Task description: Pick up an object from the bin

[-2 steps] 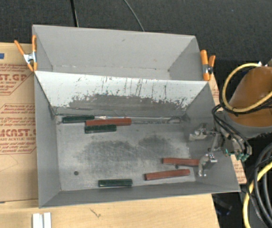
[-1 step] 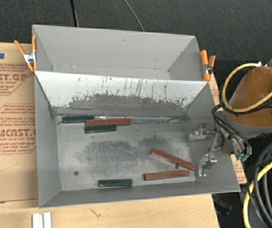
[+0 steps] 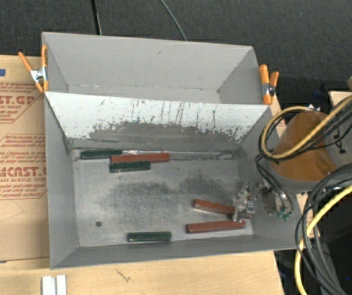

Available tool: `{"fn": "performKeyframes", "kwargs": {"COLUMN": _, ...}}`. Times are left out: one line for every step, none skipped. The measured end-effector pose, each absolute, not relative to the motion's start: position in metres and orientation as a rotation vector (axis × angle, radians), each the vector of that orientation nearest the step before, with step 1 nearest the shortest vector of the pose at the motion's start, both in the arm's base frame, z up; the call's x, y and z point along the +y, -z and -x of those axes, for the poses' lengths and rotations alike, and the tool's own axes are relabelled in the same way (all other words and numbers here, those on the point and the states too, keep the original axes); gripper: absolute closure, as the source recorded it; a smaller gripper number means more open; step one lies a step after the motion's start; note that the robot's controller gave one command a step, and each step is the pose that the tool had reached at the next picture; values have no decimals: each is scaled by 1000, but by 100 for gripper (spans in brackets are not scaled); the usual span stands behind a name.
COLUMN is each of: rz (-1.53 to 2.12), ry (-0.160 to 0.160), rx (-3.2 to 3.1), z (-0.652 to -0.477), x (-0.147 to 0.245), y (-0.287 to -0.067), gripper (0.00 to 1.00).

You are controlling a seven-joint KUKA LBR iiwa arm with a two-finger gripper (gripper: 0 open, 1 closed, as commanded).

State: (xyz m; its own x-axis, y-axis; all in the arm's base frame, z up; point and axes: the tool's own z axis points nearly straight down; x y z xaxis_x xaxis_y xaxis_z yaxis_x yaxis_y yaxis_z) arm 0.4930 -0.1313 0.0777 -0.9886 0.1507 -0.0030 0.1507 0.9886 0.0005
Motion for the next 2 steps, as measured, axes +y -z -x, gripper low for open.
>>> {"fn": "performKeyframes", "kwargs": {"rz": -236, "ry": 0, "rx": 3130, "z": -493, "x": -131, "y": -78, "gripper": 100}}
{"fn": "performKeyframes", "kwargs": {"rz": -68, "ry": 2, "rx": 3134, "z": -503, "x": -104, "y": -247, "gripper": 100}}
